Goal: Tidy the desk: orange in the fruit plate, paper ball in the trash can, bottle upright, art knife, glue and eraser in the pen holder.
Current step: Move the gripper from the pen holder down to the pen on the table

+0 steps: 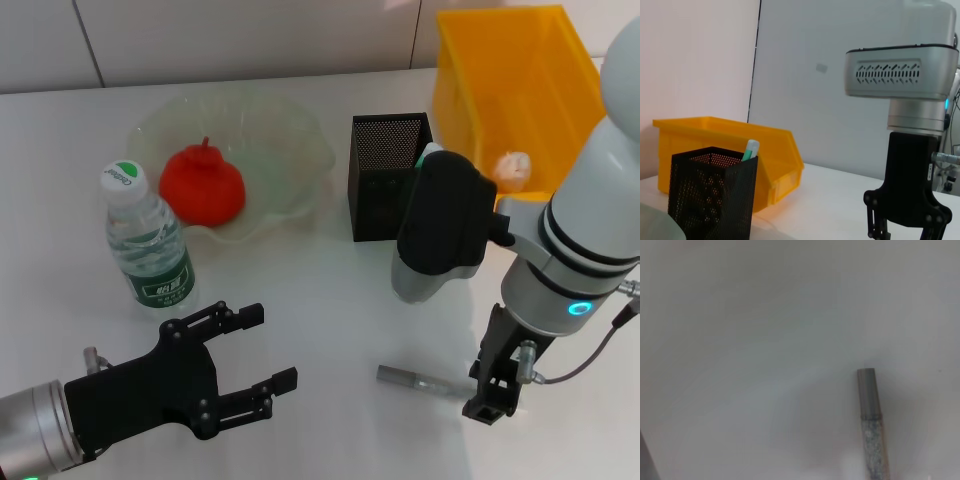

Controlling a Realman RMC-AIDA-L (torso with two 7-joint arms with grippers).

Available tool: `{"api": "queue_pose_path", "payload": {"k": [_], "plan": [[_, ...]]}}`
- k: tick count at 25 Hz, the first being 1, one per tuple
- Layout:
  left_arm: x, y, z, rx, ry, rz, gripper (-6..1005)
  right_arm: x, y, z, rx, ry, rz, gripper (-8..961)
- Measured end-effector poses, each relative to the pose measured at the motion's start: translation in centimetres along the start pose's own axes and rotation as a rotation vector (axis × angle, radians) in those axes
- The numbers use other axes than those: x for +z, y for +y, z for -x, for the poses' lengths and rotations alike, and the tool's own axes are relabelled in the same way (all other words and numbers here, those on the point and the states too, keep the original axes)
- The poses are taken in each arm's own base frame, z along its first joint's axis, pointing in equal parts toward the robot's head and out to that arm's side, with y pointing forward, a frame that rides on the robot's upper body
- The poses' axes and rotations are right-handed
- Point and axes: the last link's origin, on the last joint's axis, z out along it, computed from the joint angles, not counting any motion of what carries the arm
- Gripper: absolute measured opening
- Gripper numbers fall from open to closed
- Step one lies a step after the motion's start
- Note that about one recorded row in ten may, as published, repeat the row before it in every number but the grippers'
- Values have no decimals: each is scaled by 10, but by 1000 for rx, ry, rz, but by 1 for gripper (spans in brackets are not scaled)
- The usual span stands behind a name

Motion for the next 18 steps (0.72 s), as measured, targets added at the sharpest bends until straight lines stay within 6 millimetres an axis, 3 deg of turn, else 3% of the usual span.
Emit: {"api": "queue_pose_path", "payload": {"k": [18], "plan": [[-1,0,1,-4,-5,-1,794,3,-1,-1,4,-2,3,254]]}}
